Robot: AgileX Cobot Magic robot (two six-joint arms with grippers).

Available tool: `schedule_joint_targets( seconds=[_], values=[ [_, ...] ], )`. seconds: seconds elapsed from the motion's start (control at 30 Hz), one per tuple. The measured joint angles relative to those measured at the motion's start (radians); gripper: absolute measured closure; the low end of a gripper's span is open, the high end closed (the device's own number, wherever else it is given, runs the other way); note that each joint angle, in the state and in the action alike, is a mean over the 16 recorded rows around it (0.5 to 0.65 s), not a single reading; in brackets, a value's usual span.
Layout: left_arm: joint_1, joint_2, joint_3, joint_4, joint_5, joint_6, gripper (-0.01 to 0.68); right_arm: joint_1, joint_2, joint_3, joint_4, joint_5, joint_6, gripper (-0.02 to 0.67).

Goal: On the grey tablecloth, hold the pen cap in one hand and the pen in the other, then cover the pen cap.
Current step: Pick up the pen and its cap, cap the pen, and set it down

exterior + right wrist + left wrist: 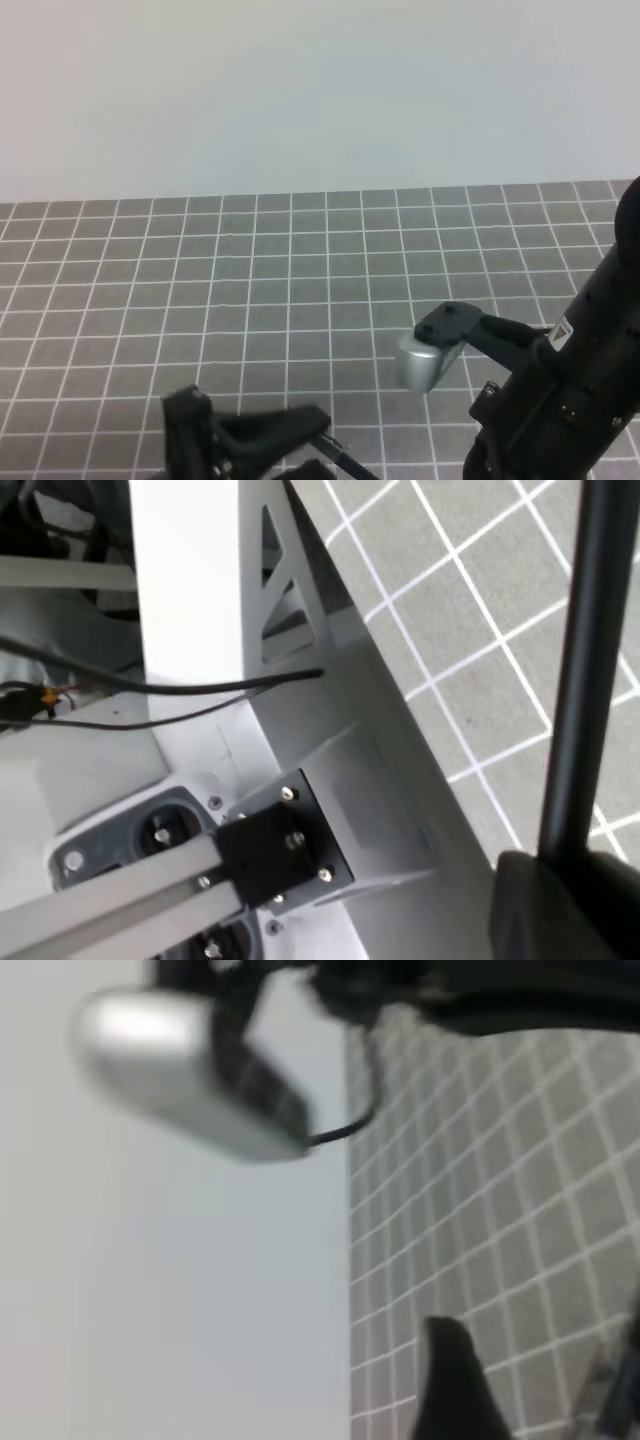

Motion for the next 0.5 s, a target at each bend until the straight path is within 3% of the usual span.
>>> schedule_joint_targets(
  seconds=[0.13,0.23,0.5],
  values=[
    [-0.001,0.000,0.000,-0.138,-0.051,0.026,0.347,-0.001,0.000,-0.002,-0.028,-0.029,0.025,0.652],
    [-0.001,0.000,-0.001,-0.276,-0.099,0.048,0.376,-0.001,0.000,-0.002,-0.070,-0.086,0.069,0.652],
    [-0.002,0.000,-0.058,-0.777,-0.180,0.213,0.558,-0.018,0.014,-0.001,-0.229,-0.349,0.305,0.652]
  ],
)
